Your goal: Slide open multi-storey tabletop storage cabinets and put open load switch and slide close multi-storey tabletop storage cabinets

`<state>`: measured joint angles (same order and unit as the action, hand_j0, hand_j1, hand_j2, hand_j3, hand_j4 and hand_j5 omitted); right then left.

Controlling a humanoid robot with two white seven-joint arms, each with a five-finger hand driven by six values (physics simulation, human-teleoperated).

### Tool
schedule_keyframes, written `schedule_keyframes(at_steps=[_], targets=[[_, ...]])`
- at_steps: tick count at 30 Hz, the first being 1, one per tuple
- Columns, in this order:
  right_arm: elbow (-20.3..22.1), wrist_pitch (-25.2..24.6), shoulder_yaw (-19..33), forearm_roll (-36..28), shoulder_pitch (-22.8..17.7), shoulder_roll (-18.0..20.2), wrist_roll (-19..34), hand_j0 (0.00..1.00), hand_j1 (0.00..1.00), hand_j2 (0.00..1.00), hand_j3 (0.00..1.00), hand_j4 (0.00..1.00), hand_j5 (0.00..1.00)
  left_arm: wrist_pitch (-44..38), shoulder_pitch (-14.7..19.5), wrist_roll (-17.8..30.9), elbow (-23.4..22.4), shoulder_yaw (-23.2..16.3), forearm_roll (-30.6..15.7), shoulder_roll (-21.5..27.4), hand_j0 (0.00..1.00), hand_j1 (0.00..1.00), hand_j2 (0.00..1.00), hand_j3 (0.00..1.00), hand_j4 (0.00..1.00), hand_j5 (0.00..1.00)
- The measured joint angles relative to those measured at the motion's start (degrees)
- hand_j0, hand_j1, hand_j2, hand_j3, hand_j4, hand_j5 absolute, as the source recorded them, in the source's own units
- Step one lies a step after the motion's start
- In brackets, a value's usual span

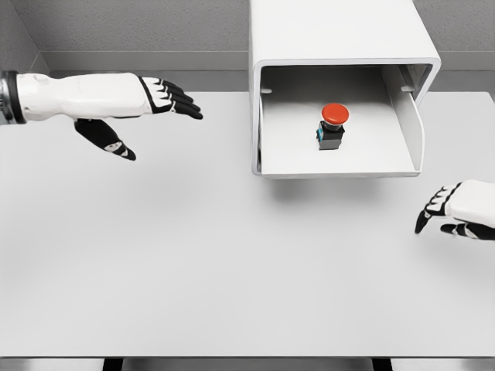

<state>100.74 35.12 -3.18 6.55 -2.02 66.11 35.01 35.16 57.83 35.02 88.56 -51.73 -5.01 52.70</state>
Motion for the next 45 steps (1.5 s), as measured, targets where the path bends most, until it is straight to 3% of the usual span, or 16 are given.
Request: schedule_keyframes(at_steps=[6, 11, 14, 19, 25, 29, 34, 45], targets=[[0.05, 0.02, -1.73, -0.89, 2.99, 0.0, 0.0, 0.57, 0.57, 0.57, 0.57, 0.57, 0.57, -0.02, 3.69, 0.0, -0.13, -2.75, -0.11, -0.24, 1.0, 1.0, 1.0, 1.0, 1.0, 1.0], [0.05, 0.02, -2.07, -1.7, 4.22, 0.0, 0.0, 0.57, 0.57, 0.57, 0.57, 0.57, 0.57, 0.01, 3.52, 0.0, -0.1, -4.09, -0.13, 0.43, 1.0, 1.0, 1.0, 1.0, 1.0, 1.0], [0.05, -0.02, -3.94, -1.97, 8.44, -0.02, 0.0, 0.57, 0.57, 0.57, 0.57, 0.57, 0.57, 0.01, 3.61, 0.0, -0.04, -4.28, -0.15, 0.86, 1.0, 1.0, 1.0, 1.0, 1.0, 1.0], [-0.11, -0.27, -8.16, -0.98, 11.43, -0.1, 0.79, 0.58, 0.58, 0.58, 0.58, 0.58, 0.58, 0.0, 3.78, 0.0, 0.04, -4.28, -0.14, 1.07, 1.0, 1.0, 1.0, 1.0, 1.0, 1.0], [0.0, -0.04, -10.19, -1.66, 12.31, -0.39, 0.19, 0.59, 0.59, 0.59, 0.59, 0.59, 0.59, 0.01, 3.61, 0.0, 0.03, -4.31, -0.08, 1.04, 1.0, 1.0, 1.0, 1.0, 1.0, 1.0], [0.04, -0.03, -13.39, -1.98, 17.84, -0.74, 0.05, 0.59, 0.59, 0.59, 0.59, 0.59, 0.59, 0.01, 3.61, 0.0, 0.01, -4.32, -0.08, 1.1, 1.0, 1.0, 1.0, 1.0, 1.0, 1.0], [0.05, 0.02, -16.42, -1.99, 19.07, -1.33, 0.02, 0.6, 0.6, 0.6, 0.6, 0.6, 0.6, 0.01, 3.69, 0.0, -0.05, -4.39, -0.08, 1.13, 1.0, 1.0, 1.0, 1.0, 1.0, 1.0], [-0.02, 0.02, -17.74, -2.27, 23.47, -2.81, 0.01, 0.6, 0.6, 0.6, 0.6, 0.6, 0.6, -0.01, 3.69, 0.0, -1.7, -5.55, -0.47, 1.14, 1.0, 1.0, 1.0, 1.0, 1.0, 1.0]])
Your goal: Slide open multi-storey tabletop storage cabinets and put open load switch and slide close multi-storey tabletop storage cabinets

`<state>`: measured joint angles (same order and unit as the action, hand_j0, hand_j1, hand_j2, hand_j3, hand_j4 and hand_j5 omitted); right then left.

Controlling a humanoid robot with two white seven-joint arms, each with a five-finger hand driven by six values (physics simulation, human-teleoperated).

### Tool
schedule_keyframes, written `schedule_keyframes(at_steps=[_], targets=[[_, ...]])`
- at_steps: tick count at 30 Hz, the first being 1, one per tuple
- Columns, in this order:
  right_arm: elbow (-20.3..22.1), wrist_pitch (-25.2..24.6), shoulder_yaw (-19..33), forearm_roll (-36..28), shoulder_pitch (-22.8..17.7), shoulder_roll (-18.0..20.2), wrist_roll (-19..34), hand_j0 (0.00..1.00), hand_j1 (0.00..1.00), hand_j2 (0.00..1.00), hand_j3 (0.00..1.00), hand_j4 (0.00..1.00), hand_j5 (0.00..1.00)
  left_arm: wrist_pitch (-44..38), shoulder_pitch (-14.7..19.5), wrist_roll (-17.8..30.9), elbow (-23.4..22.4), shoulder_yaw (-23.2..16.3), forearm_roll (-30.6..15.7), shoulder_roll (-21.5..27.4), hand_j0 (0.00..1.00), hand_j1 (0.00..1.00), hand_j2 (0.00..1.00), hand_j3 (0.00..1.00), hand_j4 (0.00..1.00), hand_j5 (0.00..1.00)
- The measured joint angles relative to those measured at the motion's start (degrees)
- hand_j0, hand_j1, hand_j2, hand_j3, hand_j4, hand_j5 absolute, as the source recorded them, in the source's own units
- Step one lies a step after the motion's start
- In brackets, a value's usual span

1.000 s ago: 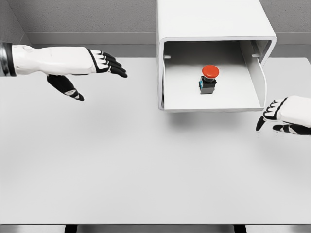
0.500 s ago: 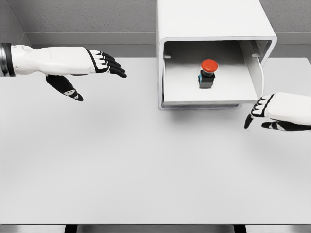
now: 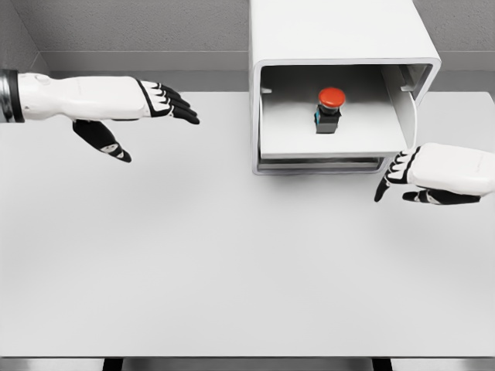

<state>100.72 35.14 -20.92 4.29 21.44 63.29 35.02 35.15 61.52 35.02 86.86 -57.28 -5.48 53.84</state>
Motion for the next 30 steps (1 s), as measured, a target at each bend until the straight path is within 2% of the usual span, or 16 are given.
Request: schedule_keyframes(at_steps=[5, 7, 10, 13, 17, 20, 26, 30], targets=[[-0.01, -0.01, -3.05, -0.03, 3.96, -0.96, 0.0, 0.6, 0.6, 0.6, 0.6, 0.6, 0.6, 0.01, 0.09, 0.0, -3.29, -3.06, -0.58, -0.02, 1.0, 1.0, 1.0, 1.0, 1.0, 1.0], [-0.03, 0.0, -4.1, -0.02, 4.84, -1.39, 0.0, 0.6, 0.6, 0.6, 0.6, 0.6, 0.6, 0.0, 0.09, 0.0, -3.76, -5.78, -2.91, 0.03, 1.0, 1.0, 1.0, 1.0, 1.0, 1.0], [-0.21, 0.01, -5.41, -0.02, 5.98, -1.97, 0.0, 0.6, 0.6, 0.6, 0.6, 0.6, 0.6, 0.02, 0.18, 0.0, -3.37, -9.99, -8.75, 0.98, 1.0, 1.0, 1.0, 1.0, 1.0, 1.0], [-0.49, 0.01, -5.99, -0.06, 6.77, -2.36, 0.0, 0.6, 0.6, 0.6, 0.6, 0.6, 0.6, 0.01, 0.26, 0.0, -2.05, -12.09, -14.0, 3.15, 1.0, 1.0, 1.0, 1.0, 1.0, 1.0], [-1.05, 0.01, -6.84, -0.1, 8.44, -2.93, 0.0, 0.6, 0.6, 0.6, 0.6, 0.6, 0.6, 0.0, 0.7, 0.0, 0.22, -17.56, -28.24, 5.46, 1.0, 1.0, 1.0, 1.0, 1.0, 1.0], [-1.95, -0.01, -7.87, -0.13, 10.28, -3.63, 0.0, 0.6, 0.6, 0.6, 0.6, 0.6, 0.6, -0.01, 0.79, -0.01, 2.67, -19.27, -33.01, 6.45, 1.0, 1.0, 1.0, 1.0, 1.0, 1.0], [-4.62, 0.0, -11.76, -0.01, 13.89, -5.6, 0.0, 0.6, 0.6, 0.6, 0.6, 0.6, 0.6, -0.02, 2.29, -0.01, 4.18, -19.71, -30.21, 6.78, 1.0, 1.0, 1.0, 1.0, 1.0, 1.0], [-6.01, 0.0, -13.73, 0.26, 15.21, -6.71, 0.0, 0.6, 0.6, 0.6, 0.6, 0.6, 0.6, 0.0, 2.81, -0.01, 4.33, -18.76, -24.3, 6.56, 1.0, 1.0, 1.0, 1.0, 1.0, 1.0]])
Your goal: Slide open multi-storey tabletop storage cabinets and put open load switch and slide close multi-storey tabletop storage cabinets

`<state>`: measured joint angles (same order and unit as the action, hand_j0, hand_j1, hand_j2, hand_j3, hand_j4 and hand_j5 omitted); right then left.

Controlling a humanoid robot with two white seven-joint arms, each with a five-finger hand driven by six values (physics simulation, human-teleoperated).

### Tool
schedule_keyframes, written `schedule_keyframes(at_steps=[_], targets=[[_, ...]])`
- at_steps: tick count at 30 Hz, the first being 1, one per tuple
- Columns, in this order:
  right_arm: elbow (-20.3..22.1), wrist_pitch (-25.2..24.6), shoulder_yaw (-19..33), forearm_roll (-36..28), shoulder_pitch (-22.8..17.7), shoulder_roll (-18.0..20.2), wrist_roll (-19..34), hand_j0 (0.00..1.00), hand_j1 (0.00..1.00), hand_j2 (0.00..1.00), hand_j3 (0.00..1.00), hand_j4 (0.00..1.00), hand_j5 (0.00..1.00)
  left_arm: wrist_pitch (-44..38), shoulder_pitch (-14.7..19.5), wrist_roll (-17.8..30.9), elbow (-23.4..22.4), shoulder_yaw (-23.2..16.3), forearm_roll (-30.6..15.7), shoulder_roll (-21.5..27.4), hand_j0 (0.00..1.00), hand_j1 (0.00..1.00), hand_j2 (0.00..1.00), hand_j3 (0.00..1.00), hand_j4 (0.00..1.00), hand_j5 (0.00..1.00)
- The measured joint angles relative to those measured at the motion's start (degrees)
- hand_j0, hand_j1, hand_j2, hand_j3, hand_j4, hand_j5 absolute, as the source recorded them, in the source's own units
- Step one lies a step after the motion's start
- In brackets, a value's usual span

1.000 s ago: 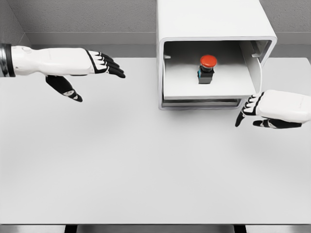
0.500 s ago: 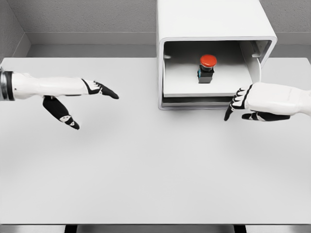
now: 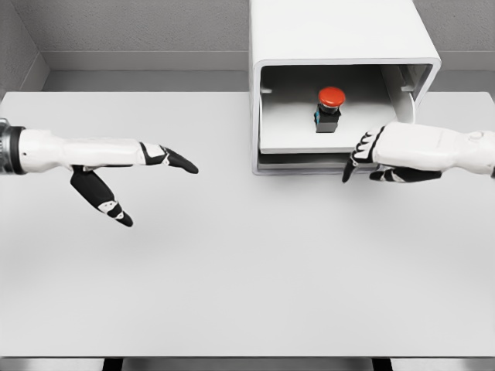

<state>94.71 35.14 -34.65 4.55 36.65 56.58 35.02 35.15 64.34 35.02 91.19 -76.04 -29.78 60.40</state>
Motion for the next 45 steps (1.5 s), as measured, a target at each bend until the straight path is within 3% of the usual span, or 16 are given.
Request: schedule_keyframes(at_steps=[7, 35, 41, 45], targets=[[-2.61, -1.11, -3.79, -1.73, 1.94, -1.55, -0.44, 0.6, 0.6, 0.6, 0.6, 0.6, 0.6, -0.01, 0.0, 0.0, 0.06, 1.45, 3.21, -0.14, 1.0, 1.0, 1.0, 1.0, 1.0, 1.0], [-16.1, -0.01, -11.34, 0.16, 12.39, -6.87, 0.0, 0.61, 0.61, 0.61, 0.61, 0.61, 0.61, 0.0, 0.53, 0.0, 0.1, 1.62, 3.92, -1.03, 1.0, 1.0, 1.0, 1.0, 1.0, 1.0], [-17.62, -0.53, -12.46, -2.39, 12.75, -7.69, 0.95, 0.61, 0.61, 0.61, 0.61, 0.61, 0.61, -0.01, 0.53, 0.0, 0.13, 1.63, 4.61, -1.13, 1.0, 1.0, 1.0, 1.0, 1.0, 1.0], [-17.18, -0.07, -11.32, -0.87, 12.05, -6.84, 0.33, 0.62, 0.62, 0.62, 0.62, 0.62, 0.62, 0.0, 0.52, 0.0, 0.12, 1.63, 4.92, -1.16, 1.0, 1.0, 1.0, 1.0, 1.0, 1.0]])
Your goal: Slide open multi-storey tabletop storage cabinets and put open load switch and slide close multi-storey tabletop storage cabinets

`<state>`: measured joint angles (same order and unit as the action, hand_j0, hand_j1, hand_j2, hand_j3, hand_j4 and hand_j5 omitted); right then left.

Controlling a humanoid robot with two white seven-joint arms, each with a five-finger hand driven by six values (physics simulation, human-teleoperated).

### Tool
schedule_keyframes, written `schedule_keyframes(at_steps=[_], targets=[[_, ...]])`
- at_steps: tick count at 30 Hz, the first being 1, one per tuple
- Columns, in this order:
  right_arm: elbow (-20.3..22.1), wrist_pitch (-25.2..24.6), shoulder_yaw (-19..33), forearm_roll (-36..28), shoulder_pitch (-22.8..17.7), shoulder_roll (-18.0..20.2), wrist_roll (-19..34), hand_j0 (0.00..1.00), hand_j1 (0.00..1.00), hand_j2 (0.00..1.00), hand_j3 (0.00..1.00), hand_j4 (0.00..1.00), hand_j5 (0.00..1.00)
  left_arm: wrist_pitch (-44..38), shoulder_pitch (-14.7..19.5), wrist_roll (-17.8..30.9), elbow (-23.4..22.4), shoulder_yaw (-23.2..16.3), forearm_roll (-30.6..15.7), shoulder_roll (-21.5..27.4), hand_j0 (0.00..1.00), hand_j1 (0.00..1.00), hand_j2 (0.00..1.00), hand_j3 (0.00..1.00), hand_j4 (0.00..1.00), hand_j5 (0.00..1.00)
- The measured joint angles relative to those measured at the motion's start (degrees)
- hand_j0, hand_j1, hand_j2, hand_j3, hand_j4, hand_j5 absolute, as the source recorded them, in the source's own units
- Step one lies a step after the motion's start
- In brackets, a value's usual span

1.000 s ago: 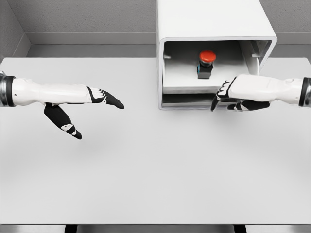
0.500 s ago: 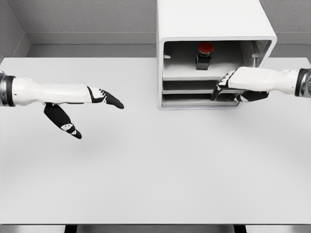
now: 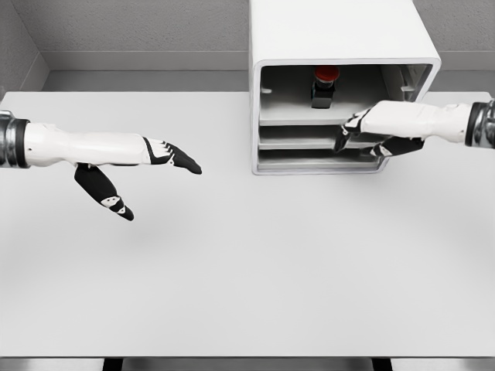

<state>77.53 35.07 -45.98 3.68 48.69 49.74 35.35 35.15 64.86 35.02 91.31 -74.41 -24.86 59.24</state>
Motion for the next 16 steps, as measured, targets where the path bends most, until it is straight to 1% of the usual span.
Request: schedule_keyframes(at_steps=[1, 2, 3, 4, 5, 6, 7, 9, 12, 16], targets=[[0.48, 0.02, 1.02, 0.17, -1.58, 0.63, -0.09, 0.63, 0.63, 0.63, 0.63, 0.63, 0.63, 0.0, 0.0, 0.0, 0.0, 0.01, 0.17, 0.0, 1.0, 1.0, 1.0, 1.0, 1.0, 1.0], [1.07, 0.06, 2.31, 0.34, -3.07, 1.25, -0.15, 0.68, 0.68, 0.68, 0.68, 0.68, 0.68, 0.01, 0.01, 0.0, 0.0, 0.0, 0.37, 0.0, 1.0, 1.0, 1.0, 1.0, 1.0, 1.0], [1.66, 0.09, 3.59, 0.43, -3.78, 1.89, -0.2, 0.69, 0.69, 0.69, 0.69, 0.69, 0.69, 0.0, 0.0, 0.0, 0.0, 0.0, 0.46, 0.0, 1.0, 1.0, 1.0, 1.0, 1.0, 1.0], [2.32, 0.1, 4.83, 0.5, -4.75, 2.63, -0.23, 0.73, 0.73, 0.73, 0.73, 0.73, 0.73, 0.0, 0.0, 0.0, 0.0, 0.0, 0.56, -0.01, 1.0, 1.0, 1.0, 1.0, 1.0, 1.0], [3.23, -0.04, 6.33, 0.29, -6.65, 3.69, -0.29, 0.83, 0.83, 0.83, 0.83, 0.83, 0.83, 0.01, -0.01, 0.0, -0.01, -0.03, 0.63, -0.01, 1.0, 1.0, 1.0, 1.0, 1.0, 1.0], [4.48, 0.18, 8.2, 0.7, -9.58, 4.73, -0.26, 0.98, 0.98, 0.98, 0.98, 0.98, 0.98, 0.0, 0.01, 0.0, 0.0, 0.0, 0.67, 0.0, 1.0, 1.0, 1.0, 1.0, 1.0, 1.0], [5.89, 0.2, 10.38, 0.74, -12.22, 5.79, -0.27, 1.0, 1.0, 1.0, 1.0, 1.0, 1.0, 0.0, 0.0, 0.0, 0.0, 0.0, 0.69, 0.0, 1.0, 1.0, 1.0, 1.0, 1.0, 1.0], [9.41, 0.17, 14.27, 0.72, -16.0, 8.24, -0.29, 1.0, 1.0, 1.0, 1.0, 1.0, 1.0, 0.0, 0.0, 0.0, 0.0, 0.0, 0.74, 0.0, 1.0, 1.0, 1.0, 1.0, 1.0, 1.0], [13.37, 0.12, 17.4, 0.71, -18.28, 10.55, -0.31, 1.0, 1.0, 1.0, 1.0, 1.0, 1.0, 0.0, 0.0, 0.0, 0.0, -0.01, 0.77, 0.0, 1.0, 1.0, 1.0, 1.0, 1.0, 1.0], [15.61, 0.1, 18.64, 0.8, -19.34, 11.79, -0.32, 1.0, 1.0, 1.0, 1.0, 1.0, 1.0, 0.0, 0.0, 0.0, -0.06, -0.01, 0.82, -0.01, 1.0, 1.0, 1.0, 1.0, 1.0, 1.0]])
